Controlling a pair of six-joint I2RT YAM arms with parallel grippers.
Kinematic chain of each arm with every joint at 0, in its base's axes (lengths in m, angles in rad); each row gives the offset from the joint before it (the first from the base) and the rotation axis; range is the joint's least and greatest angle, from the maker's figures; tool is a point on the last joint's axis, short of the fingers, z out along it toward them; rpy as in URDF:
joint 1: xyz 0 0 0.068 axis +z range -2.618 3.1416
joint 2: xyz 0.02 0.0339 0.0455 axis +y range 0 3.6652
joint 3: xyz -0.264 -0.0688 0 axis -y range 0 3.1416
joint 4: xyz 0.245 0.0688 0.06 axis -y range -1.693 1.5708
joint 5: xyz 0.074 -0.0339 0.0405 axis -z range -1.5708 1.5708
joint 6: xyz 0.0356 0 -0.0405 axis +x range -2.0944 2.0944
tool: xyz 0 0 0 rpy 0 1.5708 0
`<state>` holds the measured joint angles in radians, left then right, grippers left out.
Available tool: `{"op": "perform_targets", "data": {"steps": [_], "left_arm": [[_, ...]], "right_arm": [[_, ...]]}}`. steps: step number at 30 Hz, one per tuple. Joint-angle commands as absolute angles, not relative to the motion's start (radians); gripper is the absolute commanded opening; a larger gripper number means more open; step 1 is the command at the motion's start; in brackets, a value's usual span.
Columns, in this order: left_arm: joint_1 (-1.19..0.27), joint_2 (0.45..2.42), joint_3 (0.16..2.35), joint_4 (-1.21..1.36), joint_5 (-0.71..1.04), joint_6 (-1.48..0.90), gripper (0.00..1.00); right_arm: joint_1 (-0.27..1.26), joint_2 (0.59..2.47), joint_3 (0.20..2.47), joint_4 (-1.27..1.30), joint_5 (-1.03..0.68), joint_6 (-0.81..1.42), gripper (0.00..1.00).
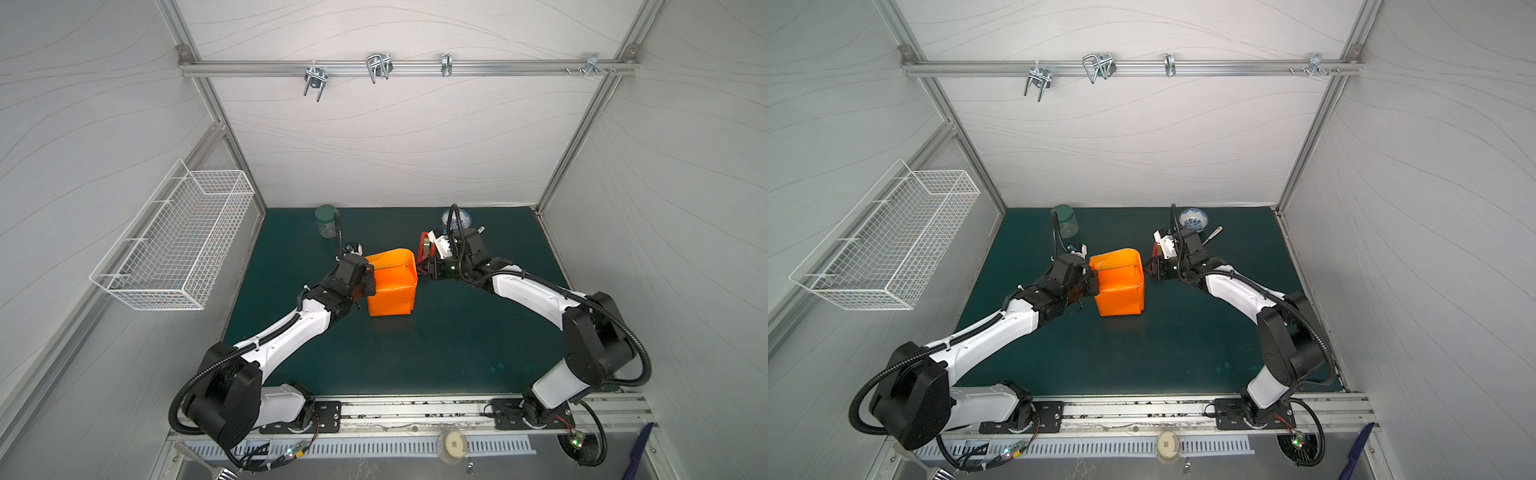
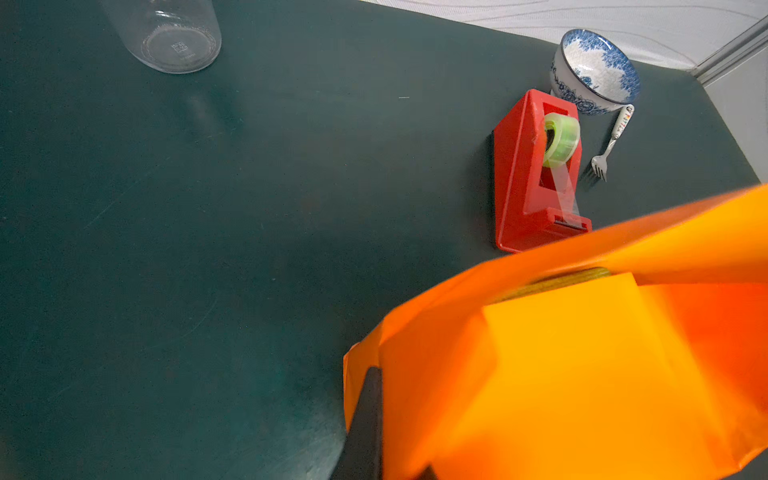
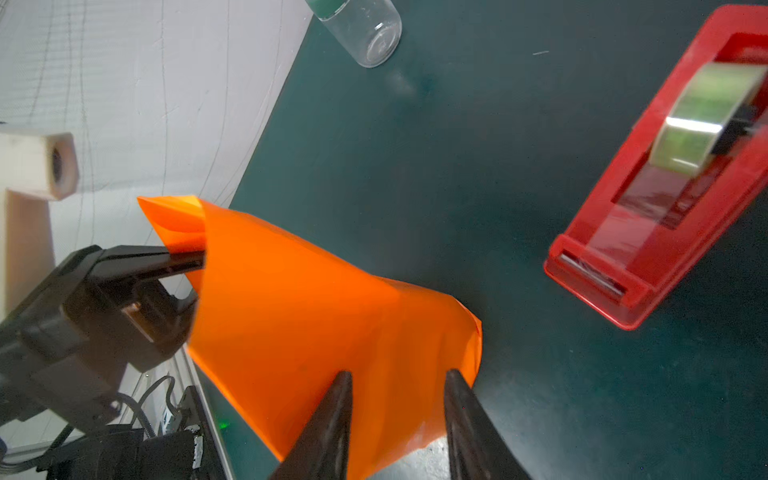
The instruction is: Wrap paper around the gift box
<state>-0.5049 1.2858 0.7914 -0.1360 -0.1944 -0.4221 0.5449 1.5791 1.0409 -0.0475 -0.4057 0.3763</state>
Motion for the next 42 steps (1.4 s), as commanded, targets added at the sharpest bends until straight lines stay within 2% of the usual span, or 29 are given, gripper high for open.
{"op": "perform_targets", "data": {"steps": [1,3,9,19,42], "left_arm": [[-0.507,1.294,0.813,-0.115,-0.189,-0.426,0.00],[-0.507,1.295,0.814,-0.114,-0.189,-0.426,0.00],[-0.507,1.294,0.810,-0.115,-0.193,-0.423,0.00],[-0.508,1.290,0.810,-0.115,-0.193,-0.425,0.00],[-0.508,1.290,0.808,-0.112,-0.184,-0.426,0.00]], "right_arm": [[0.532,1.510,0.993,0.004,-0.430,0.374,0.39],[0.531,1.488,0.958,0.051,-0.463,0.368,0.38],[0.547,1.477,0.919,0.124,-0.538,0.353,0.27],[0.583,1.521,0.968,0.129,-0.533,0.340,0.13],[0.641,1.632,1.040,0.135,-0.455,0.332,0.11]]}}
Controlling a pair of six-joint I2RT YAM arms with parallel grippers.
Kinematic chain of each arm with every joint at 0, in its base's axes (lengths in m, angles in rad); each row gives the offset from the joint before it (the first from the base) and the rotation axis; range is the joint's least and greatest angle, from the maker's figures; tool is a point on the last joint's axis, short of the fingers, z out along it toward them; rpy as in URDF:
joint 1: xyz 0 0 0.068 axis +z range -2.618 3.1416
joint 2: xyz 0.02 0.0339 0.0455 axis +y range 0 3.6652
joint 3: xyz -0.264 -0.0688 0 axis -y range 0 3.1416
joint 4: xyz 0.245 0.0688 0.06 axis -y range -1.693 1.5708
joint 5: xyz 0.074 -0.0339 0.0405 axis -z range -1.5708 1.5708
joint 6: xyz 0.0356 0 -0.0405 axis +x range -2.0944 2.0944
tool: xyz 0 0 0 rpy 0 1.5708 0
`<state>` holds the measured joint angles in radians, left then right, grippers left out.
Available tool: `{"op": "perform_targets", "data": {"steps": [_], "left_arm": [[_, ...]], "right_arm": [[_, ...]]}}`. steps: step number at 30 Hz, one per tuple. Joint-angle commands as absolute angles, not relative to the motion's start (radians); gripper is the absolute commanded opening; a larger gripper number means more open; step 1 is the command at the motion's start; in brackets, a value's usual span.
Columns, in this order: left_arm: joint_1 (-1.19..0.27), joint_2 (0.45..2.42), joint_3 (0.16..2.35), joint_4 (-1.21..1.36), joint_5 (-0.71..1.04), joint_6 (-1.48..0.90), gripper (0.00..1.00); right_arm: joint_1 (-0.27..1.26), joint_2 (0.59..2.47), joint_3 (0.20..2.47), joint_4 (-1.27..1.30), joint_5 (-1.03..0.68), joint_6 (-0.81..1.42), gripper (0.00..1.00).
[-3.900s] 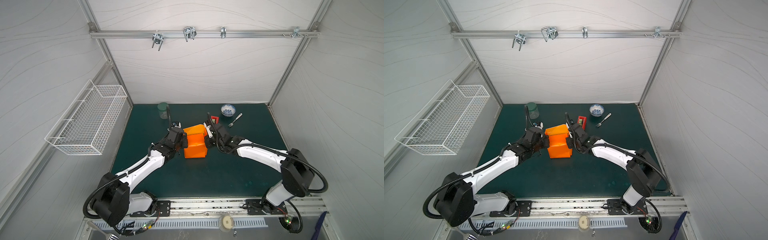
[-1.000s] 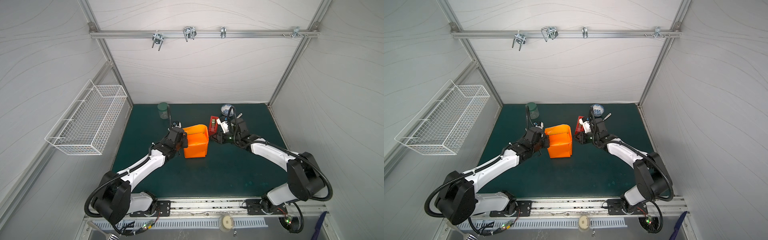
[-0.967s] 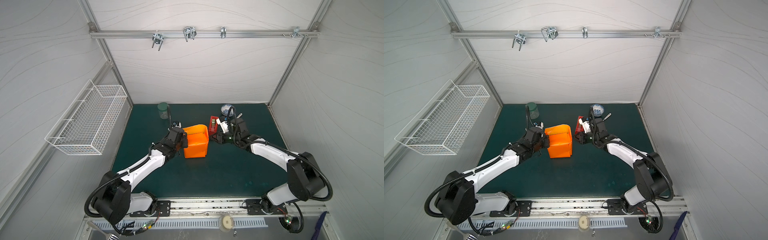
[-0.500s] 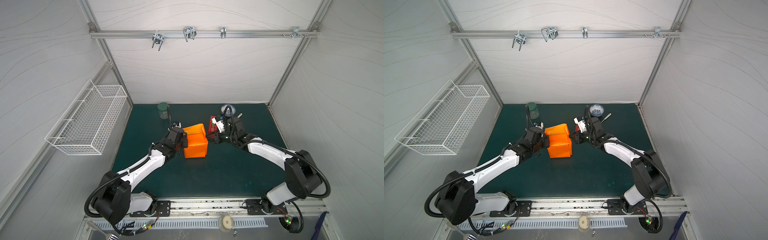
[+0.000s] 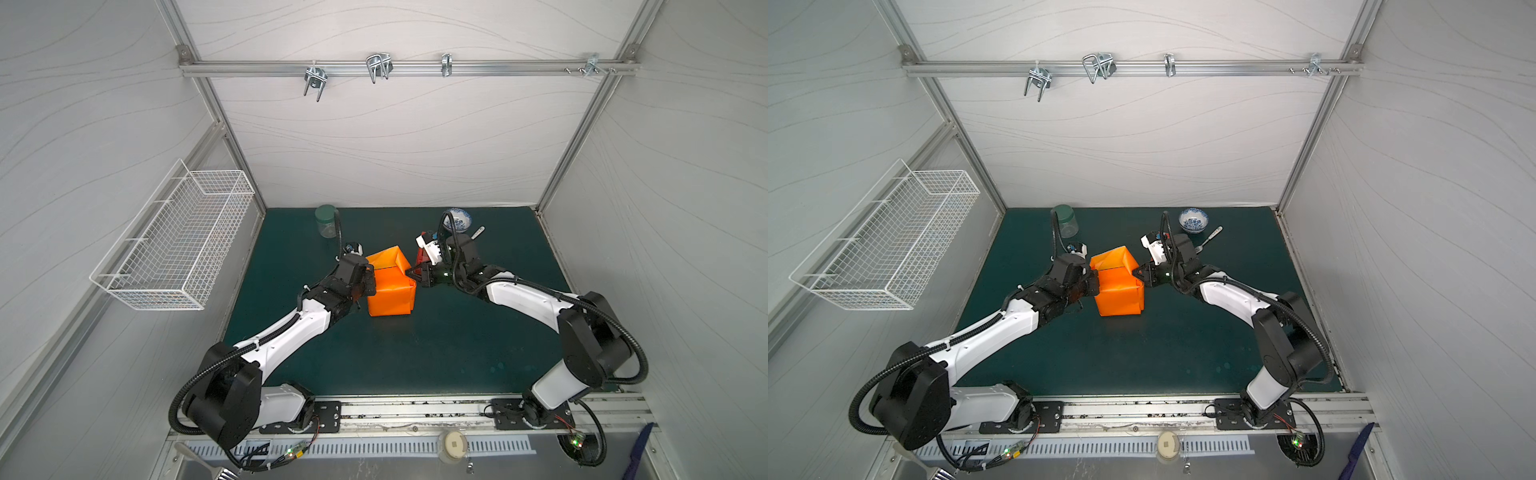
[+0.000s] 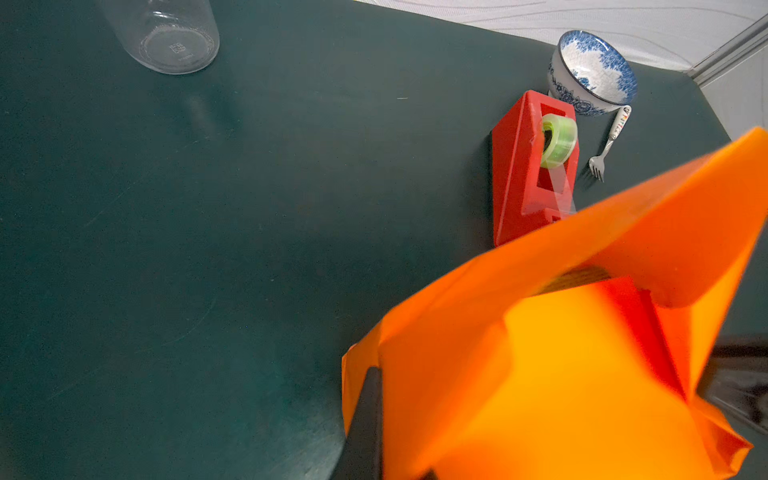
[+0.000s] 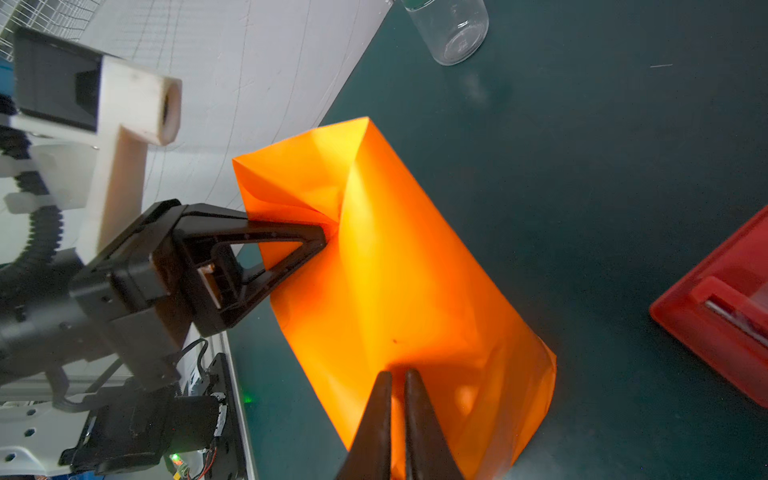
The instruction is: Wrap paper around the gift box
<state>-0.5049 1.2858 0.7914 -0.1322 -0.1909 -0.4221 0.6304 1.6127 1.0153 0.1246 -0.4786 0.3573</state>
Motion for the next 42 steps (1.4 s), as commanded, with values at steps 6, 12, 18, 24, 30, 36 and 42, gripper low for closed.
{"op": "perform_targets", "data": {"steps": [6,12,18,24,30,36,42], "left_arm": [[-0.508,1.293,0.811,-0.109,-0.175,-0.428,0.00],[-0.507,1.291,0.815,-0.111,-0.169,-0.431,0.00],[-0.506,1.268,0.809,-0.082,-0.114,-0.451,0.29],[-0.508,1.259,0.781,0.012,-0.055,-0.461,0.69],[-0.507,1.322,0.829,0.011,-0.020,-0.437,0.98],[-0.506,1.392,0.882,-0.009,0.011,-0.414,0.99],[-0.505,1.420,0.874,0.025,0.021,-0.425,0.99]], "right_arm": [[0.644,1.671,1.048,0.148,-0.433,0.333,0.11],[0.650,1.699,1.032,0.150,-0.412,0.333,0.10],[0.653,1.697,0.988,0.166,-0.407,0.337,0.10],[0.653,1.686,0.986,0.157,-0.415,0.324,0.10],[0.653,1.680,0.986,0.156,-0.419,0.315,0.10],[0.653,1.680,0.986,0.152,-0.422,0.307,0.10],[0.653,1.672,0.986,0.140,-0.421,0.293,0.10]]}}
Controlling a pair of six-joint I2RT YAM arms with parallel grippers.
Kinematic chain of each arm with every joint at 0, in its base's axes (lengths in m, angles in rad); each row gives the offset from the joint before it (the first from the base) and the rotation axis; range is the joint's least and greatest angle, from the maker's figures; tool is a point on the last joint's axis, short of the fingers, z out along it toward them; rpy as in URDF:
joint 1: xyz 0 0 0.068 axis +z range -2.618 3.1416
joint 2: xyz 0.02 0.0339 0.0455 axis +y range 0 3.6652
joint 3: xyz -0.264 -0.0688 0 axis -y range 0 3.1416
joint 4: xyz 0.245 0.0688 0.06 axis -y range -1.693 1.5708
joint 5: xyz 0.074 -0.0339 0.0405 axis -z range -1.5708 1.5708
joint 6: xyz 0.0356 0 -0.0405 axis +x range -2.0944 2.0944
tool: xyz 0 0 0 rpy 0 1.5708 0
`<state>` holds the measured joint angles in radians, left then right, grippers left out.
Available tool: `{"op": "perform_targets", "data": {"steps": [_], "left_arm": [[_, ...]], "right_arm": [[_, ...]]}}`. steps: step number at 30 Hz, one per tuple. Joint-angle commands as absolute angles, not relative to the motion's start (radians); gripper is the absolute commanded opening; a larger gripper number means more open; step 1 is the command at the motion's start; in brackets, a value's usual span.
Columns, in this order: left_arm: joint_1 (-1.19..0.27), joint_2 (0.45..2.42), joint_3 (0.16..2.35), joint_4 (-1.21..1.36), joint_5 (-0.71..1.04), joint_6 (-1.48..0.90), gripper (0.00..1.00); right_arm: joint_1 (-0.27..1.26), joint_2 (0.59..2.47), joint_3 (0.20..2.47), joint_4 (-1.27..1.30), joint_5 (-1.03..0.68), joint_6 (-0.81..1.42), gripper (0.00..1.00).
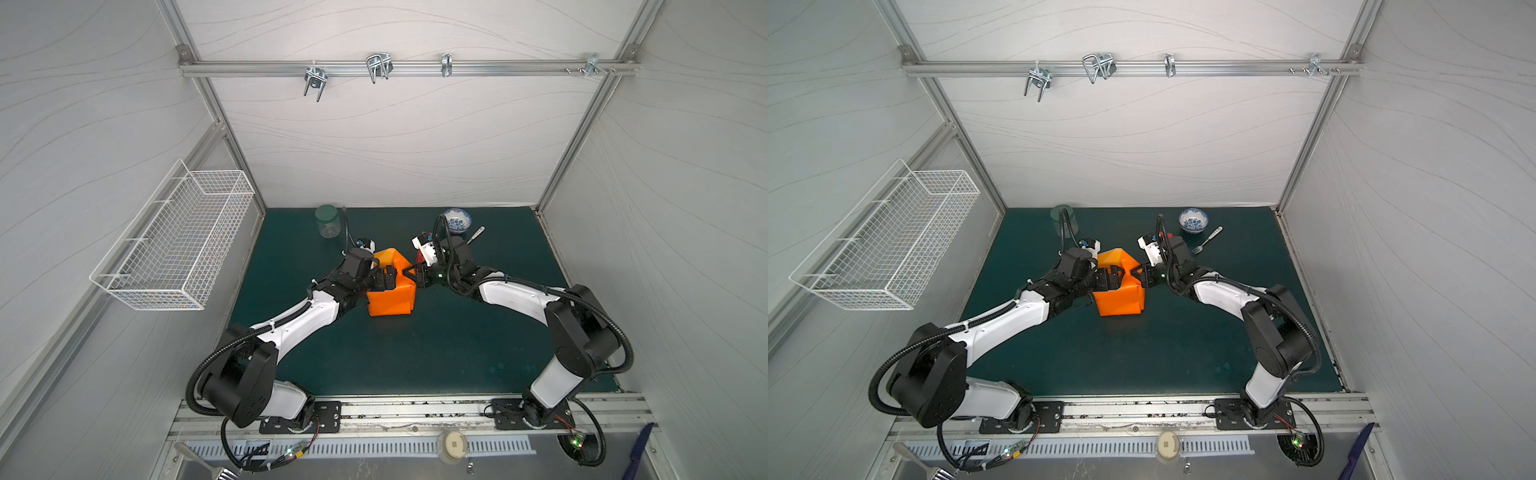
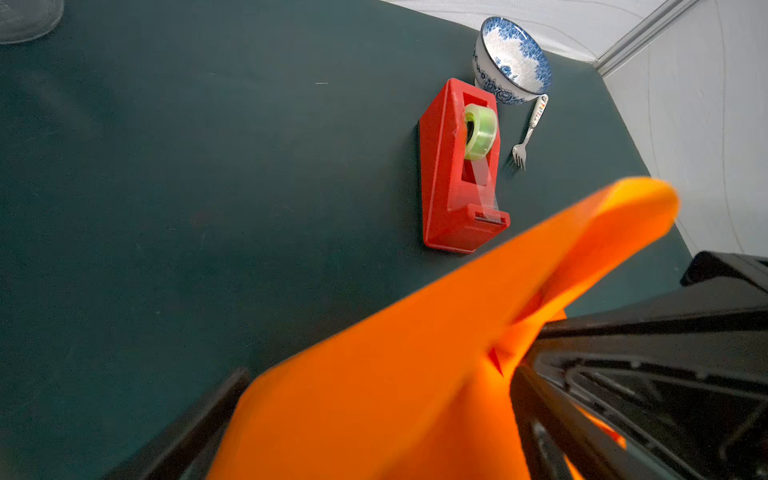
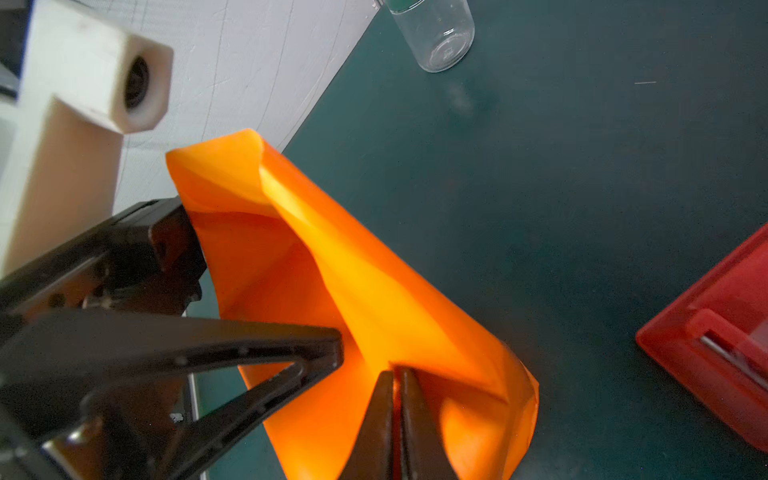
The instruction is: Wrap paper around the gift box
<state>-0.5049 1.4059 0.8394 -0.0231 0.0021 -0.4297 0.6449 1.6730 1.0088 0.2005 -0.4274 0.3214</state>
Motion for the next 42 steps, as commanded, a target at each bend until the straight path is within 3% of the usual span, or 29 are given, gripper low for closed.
{"op": "perform_targets", "data": {"steps": [1,15,22,27,31,36,42], "left_arm": [[-0.506,1.425,0.873,0.031,0.019,-0.425,0.99],[-0.506,1.445,0.864,0.020,-0.048,-0.446,0.99],[-0.502,1.298,0.808,0.027,-0.063,-0.416,0.99],[-0.492,1.173,0.781,-0.025,0.020,-0.402,0.96],[-0.465,1.033,0.730,-0.105,0.001,-0.473,0.85],[-0.228,0.913,0.644,-0.143,0.097,-0.642,0.63],[-0.185,1.058,0.716,-0.100,0.203,-0.628,0.39]], "right_arm": [[0.653,1.669,0.986,0.139,-0.421,0.292,0.10],[0.661,1.668,0.997,0.117,-0.412,0.262,0.10],[0.661,1.669,1.000,0.112,-0.408,0.259,0.10],[0.661,1.667,0.986,0.113,-0.394,0.254,0.10],[0.661,1.672,0.986,0.119,-0.398,0.259,0.09],[0.661,1.672,0.985,0.120,-0.399,0.256,0.10],[0.660,1.677,0.986,0.126,-0.402,0.259,0.09]]}}
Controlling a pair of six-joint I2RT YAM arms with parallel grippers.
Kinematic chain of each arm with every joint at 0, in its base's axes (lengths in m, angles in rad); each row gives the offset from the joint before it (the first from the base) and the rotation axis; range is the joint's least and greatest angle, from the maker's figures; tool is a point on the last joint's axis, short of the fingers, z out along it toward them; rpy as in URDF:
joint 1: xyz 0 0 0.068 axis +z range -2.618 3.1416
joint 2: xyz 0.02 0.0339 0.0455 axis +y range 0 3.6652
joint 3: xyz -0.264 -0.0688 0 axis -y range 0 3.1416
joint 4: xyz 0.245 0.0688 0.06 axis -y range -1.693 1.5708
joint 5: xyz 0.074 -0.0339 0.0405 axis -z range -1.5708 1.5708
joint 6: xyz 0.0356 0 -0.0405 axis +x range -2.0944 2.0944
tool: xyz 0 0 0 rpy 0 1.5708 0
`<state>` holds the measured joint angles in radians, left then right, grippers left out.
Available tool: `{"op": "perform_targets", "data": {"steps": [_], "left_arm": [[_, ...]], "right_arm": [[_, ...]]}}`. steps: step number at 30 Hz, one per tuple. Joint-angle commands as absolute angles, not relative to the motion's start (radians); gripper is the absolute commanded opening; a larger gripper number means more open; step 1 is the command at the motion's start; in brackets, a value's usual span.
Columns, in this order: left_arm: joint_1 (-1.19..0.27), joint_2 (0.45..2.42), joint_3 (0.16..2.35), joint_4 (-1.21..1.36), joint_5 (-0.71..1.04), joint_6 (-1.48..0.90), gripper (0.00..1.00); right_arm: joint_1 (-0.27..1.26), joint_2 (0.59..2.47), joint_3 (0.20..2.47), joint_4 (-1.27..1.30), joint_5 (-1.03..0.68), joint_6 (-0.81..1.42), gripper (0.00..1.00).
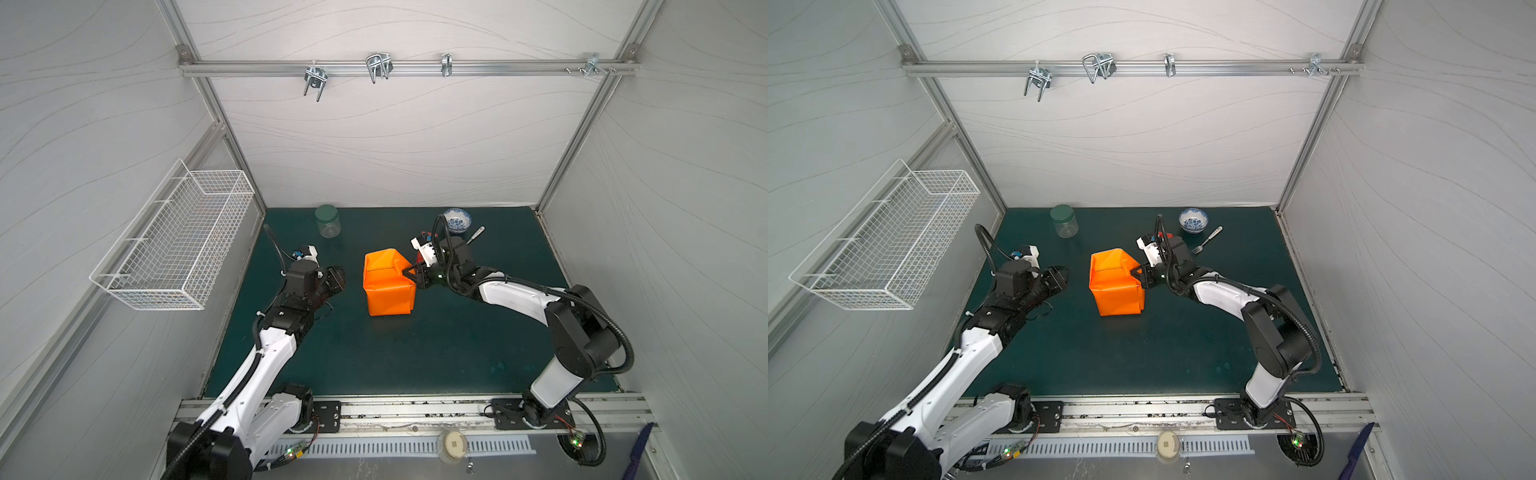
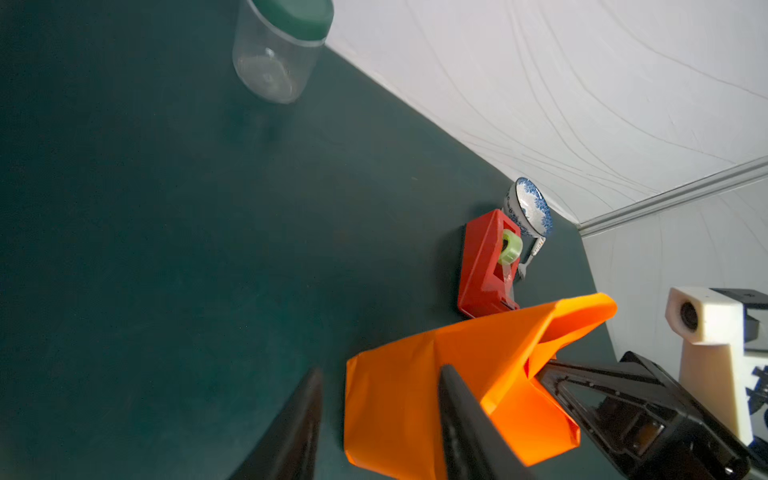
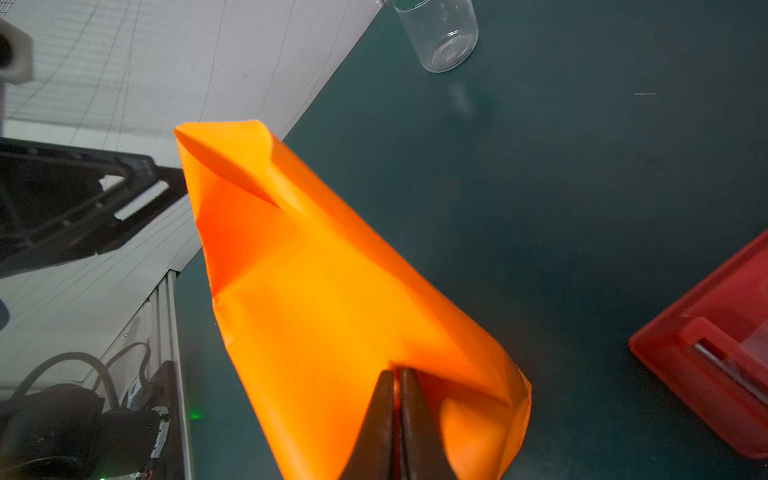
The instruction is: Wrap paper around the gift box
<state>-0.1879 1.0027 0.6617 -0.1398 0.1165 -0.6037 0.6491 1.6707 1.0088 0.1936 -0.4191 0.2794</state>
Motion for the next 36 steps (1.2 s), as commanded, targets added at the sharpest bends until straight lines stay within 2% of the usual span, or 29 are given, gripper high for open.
{"op": "perform_targets", "data": {"steps": [1,5,14,36], "left_arm": [[-0.186,1.090,0.731,-0.092,0.227,-0.625,0.37],[-0.197,1.174,0.759,-0.065,0.282,-0.620,0.30],[-0.261,1.241,0.776,-0.028,0.282,-0.612,0.26],[-0.310,1.253,0.764,-0.006,0.301,-0.594,0.25]], "right_arm": [[0.660,1.678,0.985,0.127,-0.403,0.260,0.10],[0.661,1.676,0.985,0.126,-0.404,0.258,0.09],[0.661,1.673,0.985,0.124,-0.402,0.258,0.09],[0.661,1.680,0.991,0.124,-0.406,0.256,0.09]]}}
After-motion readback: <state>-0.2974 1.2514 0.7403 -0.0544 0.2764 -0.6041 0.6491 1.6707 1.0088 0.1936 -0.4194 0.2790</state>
